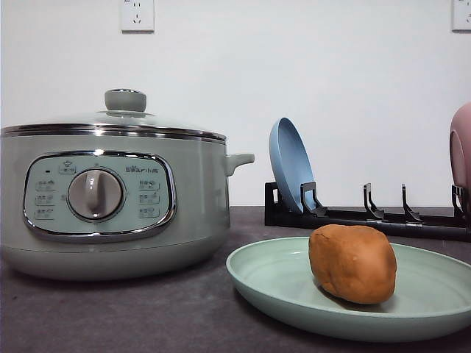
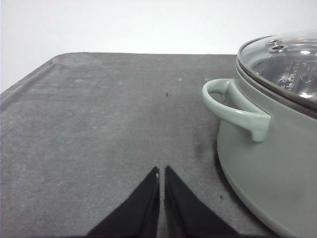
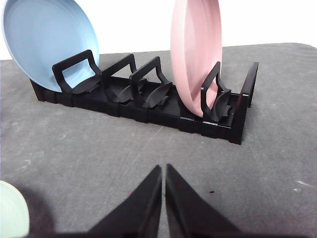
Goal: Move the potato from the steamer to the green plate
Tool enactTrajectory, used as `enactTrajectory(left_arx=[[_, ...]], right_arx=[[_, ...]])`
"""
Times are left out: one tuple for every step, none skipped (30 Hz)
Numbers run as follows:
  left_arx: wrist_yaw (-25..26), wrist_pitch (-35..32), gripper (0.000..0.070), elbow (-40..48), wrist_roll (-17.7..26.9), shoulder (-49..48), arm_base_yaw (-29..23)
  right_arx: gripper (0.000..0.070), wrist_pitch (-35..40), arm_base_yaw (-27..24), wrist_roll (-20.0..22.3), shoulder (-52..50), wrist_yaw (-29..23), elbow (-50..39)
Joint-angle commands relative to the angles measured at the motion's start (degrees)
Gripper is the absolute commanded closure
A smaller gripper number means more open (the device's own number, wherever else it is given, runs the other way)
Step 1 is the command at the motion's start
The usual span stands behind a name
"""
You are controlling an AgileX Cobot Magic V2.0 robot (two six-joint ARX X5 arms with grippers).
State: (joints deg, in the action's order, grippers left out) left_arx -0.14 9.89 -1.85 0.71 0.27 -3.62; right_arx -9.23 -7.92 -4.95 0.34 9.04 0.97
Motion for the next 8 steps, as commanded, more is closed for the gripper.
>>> enactTrajectory(left_arx=[[-0.09,-0.90,0.0690,1.16,-0.15,-0.09,-0.13],[-0.09,-0.90,0.0690,1.16,-0.15,-0.09,-0.13],[-0.09,-0.90,0.0690,1.16,-0.15,-0.09,-0.13],[-0.09,-0.90,0.0690,1.16,-0.15,-0.09,-0.13],[-0.09,-0.90,0.0690,1.16,-0.15,-0.09,-0.13],[-0.09,-0.90,0.0690,1.16,-0.15,-0.09,-0.13],[-0.09,-0.90,0.0690,1.16,-0.15,-0.09,-0.13],[-0.09,-0.90,0.0690,1.16,-0.15,-0.09,-0.13]], right_arx=[[0.0700,0.20,-0.02,-0.61,-0.13,0.00,-0.33],[0.0700,0.20,-0.02,-0.61,-0.13,0.00,-0.33],[0.0700,0.20,-0.02,-0.61,-0.13,0.00,-0.33],[0.0700,0.20,-0.02,-0.61,-0.13,0.00,-0.33],[0.0700,0.20,-0.02,-0.61,-0.13,0.00,-0.33],[0.0700,0.20,-0.02,-0.61,-0.13,0.00,-0.33],[0.0700,0.20,-0.02,-0.61,-0.13,0.00,-0.33],[0.0700,0.20,-0.02,-0.61,-0.13,0.02,-0.33]])
